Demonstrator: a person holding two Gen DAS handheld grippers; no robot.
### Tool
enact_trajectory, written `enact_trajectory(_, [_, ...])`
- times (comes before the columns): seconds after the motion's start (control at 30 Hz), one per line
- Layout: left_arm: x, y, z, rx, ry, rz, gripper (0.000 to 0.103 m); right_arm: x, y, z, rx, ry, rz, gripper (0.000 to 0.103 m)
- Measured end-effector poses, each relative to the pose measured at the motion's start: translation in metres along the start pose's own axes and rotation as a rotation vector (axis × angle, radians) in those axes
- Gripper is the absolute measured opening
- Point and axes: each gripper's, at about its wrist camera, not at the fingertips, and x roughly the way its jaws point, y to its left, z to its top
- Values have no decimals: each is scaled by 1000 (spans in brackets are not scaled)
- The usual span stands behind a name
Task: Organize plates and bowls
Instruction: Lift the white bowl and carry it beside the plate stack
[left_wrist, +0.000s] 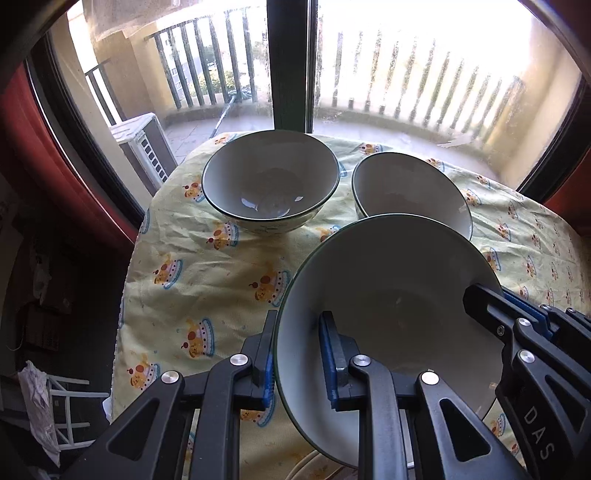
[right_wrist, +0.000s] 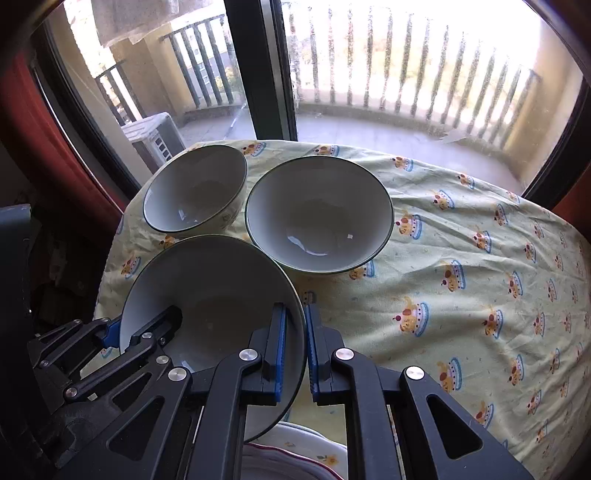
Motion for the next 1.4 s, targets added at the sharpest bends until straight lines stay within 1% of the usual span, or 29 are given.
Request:
enact_trajectory(0.27, [-25,-29,-15,58,-33,-24,19,-41,-25,-24,61,-49,-28,13])
enact_trajectory(0.47, [-47,-60,-40,86,-41,-39,19,-68,-50,-52,95,-57,-40,13])
enact_trajectory(0.6, [-57,-86,-58,99,-38,-37,19,-87,-68,-74,103,-65,-50,13])
enact_trajectory(0.83, [-66,-131,-91,102,-6,-54,20,-111,-112,-110,120,-52,-51,13])
enact_trajectory(1.13, [-61,-179,-133,89,35,-46,20,-116,-162,-155,122,0,-41,13])
enact_trajectory(1.4, [-44,-208,-163,82,80,-45,20,-103,-197,-190,115,43,-41,13])
